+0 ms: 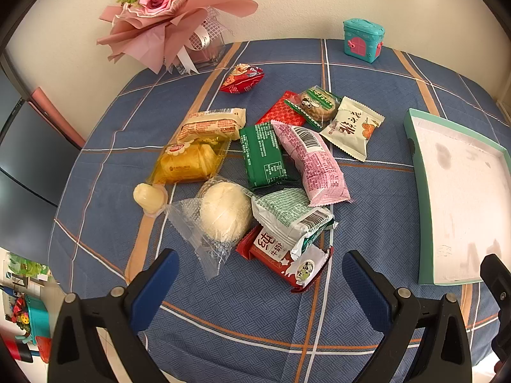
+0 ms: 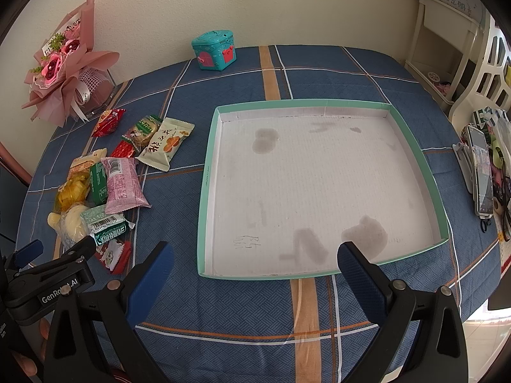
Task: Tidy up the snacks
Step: 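Move both tools toward the snack pile, then grasp the yellow pudding cup with the left tool while the right tool grasps the green-and-white biscuit pack, then carry the pudding cup and green pack over the white tray with both tools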
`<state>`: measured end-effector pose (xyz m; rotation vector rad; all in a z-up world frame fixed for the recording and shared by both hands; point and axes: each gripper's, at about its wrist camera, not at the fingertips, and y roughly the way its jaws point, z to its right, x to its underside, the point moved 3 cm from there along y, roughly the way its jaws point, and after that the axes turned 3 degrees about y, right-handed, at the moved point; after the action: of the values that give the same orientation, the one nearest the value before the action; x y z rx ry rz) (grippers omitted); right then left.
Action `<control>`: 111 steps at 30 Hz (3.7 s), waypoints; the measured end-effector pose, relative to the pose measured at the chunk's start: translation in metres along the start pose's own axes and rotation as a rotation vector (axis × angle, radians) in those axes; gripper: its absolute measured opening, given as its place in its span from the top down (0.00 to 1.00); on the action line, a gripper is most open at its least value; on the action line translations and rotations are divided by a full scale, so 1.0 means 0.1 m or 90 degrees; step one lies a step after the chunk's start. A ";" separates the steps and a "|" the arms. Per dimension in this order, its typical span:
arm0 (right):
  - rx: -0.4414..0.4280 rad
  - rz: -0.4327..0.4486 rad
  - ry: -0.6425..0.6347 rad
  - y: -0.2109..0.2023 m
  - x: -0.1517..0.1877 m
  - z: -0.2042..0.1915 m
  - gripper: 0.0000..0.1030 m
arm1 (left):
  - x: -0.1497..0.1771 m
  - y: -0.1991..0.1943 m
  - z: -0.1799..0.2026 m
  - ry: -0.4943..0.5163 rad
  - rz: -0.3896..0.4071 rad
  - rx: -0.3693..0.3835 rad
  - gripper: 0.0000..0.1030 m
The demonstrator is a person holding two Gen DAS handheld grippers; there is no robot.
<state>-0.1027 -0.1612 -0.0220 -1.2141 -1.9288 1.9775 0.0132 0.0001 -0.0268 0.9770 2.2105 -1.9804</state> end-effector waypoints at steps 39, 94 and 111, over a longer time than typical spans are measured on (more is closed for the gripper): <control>-0.249 -0.067 -0.058 0.56 -0.17 -1.44 0.01 | -0.37 0.40 -1.60 -0.098 0.020 0.012 0.07; -0.322 -0.124 -0.037 0.36 -0.20 -1.58 0.37 | -0.28 0.33 -1.84 -0.231 0.006 0.092 0.52; -0.210 -0.020 0.057 0.06 -0.57 -0.72 0.37 | -0.81 -0.49 -0.82 -0.180 0.097 0.178 0.52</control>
<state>-0.0190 -0.1398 0.0077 -1.3083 -2.2749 1.6019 0.0874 0.0392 0.0660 0.7955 1.6983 -2.2341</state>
